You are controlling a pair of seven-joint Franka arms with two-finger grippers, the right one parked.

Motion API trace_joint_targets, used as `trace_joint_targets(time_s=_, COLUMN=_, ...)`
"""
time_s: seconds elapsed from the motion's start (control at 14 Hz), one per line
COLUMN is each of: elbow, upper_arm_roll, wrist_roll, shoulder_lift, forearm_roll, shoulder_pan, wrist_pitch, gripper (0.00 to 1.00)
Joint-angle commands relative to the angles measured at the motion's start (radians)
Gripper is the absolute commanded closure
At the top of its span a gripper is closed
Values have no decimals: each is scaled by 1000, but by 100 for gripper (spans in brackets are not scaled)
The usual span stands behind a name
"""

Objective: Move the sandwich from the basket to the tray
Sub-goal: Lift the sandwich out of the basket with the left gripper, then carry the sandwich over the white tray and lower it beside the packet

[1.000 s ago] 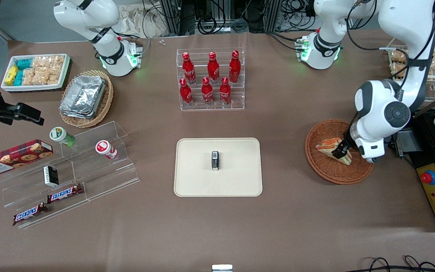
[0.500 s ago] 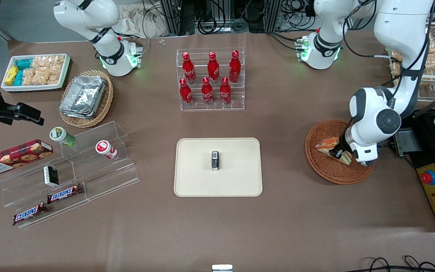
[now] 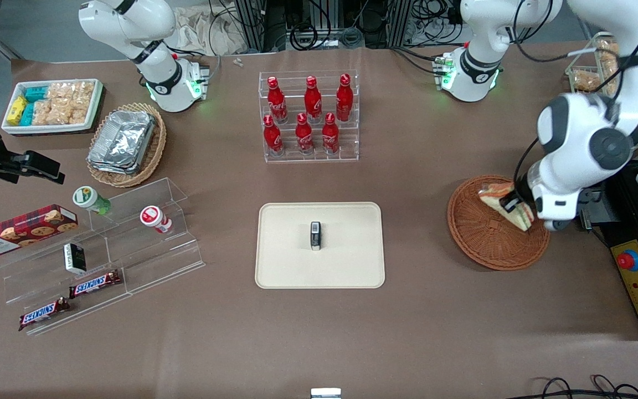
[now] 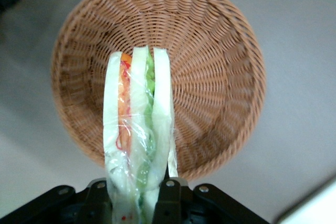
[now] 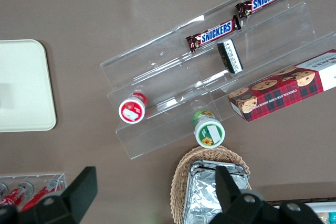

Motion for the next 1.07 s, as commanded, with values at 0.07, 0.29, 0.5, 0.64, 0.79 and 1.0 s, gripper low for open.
trace_joint_targets(time_s=0.07, elbow=87, upper_arm_roll=-58, wrist_roll=215, shoulder_lift=-65, forearm_roll=0, shoulder_pan=-3, wrist_pitch=-121, gripper=100)
trace_joint_targets(time_s=0.29, elbow=158, upper_arm_roll=-147, wrist_roll=401, shoulder_lift=-44, forearm_roll=-71, shoulder_pan=-2, wrist_pitch=-127, gripper=100)
trace_joint_targets(time_s=0.5, elbow=242, upper_arm_roll=-310, wrist_roll=407, shoulder_lift=46, forearm_roll=-51, shoulder_pan=1, wrist_pitch=-110, gripper=100)
trace_joint_targets(time_s=0.64, elbow=303, upper_arm_roll=-394, wrist_roll=392, shoulder_lift=132, forearm_roll=-17, shoulder_pan=1, wrist_pitch=-97, gripper=100)
trace_joint_targets(time_s=0.79, elbow=350, upper_arm_roll=-468, wrist_roll=348, shoulder_lift=218, forearm_roll=46, shoulder_pan=1, wrist_pitch=-57, gripper=100)
trace_joint_targets(time_s=1.0, elbow=412, upper_arm_roll=-546, wrist_roll=223, shoulder_lift=379, forearm_roll=150, shoulder_pan=0, wrist_pitch=34, gripper=100)
